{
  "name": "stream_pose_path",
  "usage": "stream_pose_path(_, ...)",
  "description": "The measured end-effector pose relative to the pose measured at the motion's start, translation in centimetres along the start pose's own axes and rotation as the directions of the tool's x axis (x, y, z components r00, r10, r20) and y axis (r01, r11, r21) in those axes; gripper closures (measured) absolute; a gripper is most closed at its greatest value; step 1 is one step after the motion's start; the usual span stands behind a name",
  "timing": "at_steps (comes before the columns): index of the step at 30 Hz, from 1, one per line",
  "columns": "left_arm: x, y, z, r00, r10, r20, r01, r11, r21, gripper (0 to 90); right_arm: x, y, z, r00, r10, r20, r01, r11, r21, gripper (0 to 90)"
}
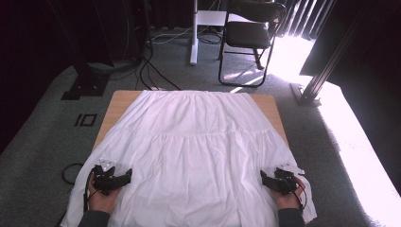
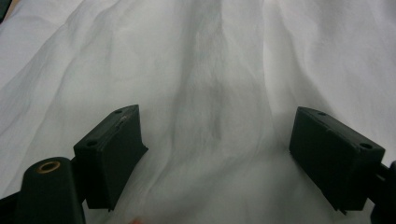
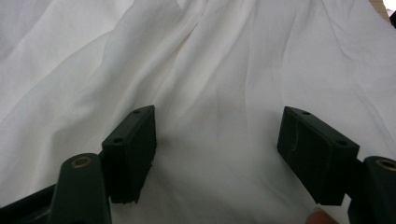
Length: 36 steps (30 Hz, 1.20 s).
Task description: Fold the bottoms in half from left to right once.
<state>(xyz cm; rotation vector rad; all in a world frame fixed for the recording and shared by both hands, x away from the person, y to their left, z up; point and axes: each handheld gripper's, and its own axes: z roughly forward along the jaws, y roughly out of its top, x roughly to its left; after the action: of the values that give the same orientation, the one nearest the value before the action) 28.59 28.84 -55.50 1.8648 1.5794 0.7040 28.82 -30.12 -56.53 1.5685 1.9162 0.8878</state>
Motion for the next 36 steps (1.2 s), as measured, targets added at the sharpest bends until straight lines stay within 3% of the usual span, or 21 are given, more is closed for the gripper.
stream_pose_path(13,0.2,0.1,0.0,0.9998,0.014,0.013,-0.014,0.9999,0.006,19.3,0.0,0.0,0.0,1.0,-0.001,0.0,0.001,1.0,0.0,28.0)
stream_pose_path(20,0.3,0.2,-0.5,0.9994,0.019,0.028,-0.019,0.9997,0.014,34.1,0.1,0.0,0.1,0.9998,-0.013,-0.013,0.013,1.0,0.007,23.6)
stream_pose_path(25,0.2,0.5,-1.5,0.9988,0.019,0.044,-0.018,0.9997,-0.018,33.3,0.1,0.0,0.1,0.9998,-0.013,-0.013,0.013,1.0,0.007,23.6)
stream_pose_path(29,0.6,0.8,-2.3,0.9985,0.006,0.053,-0.004,0.9993,-0.038,30.2,0.1,0.0,0.1,0.9998,-0.013,-0.013,0.013,1.0,0.007,23.7)
stream_pose_path(33,1.9,0.9,-3.2,0.9992,-0.014,0.039,0.016,0.9984,-0.053,30.7,0.1,0.0,0.1,0.9998,-0.012,-0.013,0.013,1.0,0.007,23.7)
stream_pose_path(36,2.8,0.9,-3.4,0.9983,-0.014,0.056,0.017,0.999,-0.041,41.4,0.1,0.0,0.1,0.9998,-0.013,-0.013,0.013,1.0,0.007,23.7)
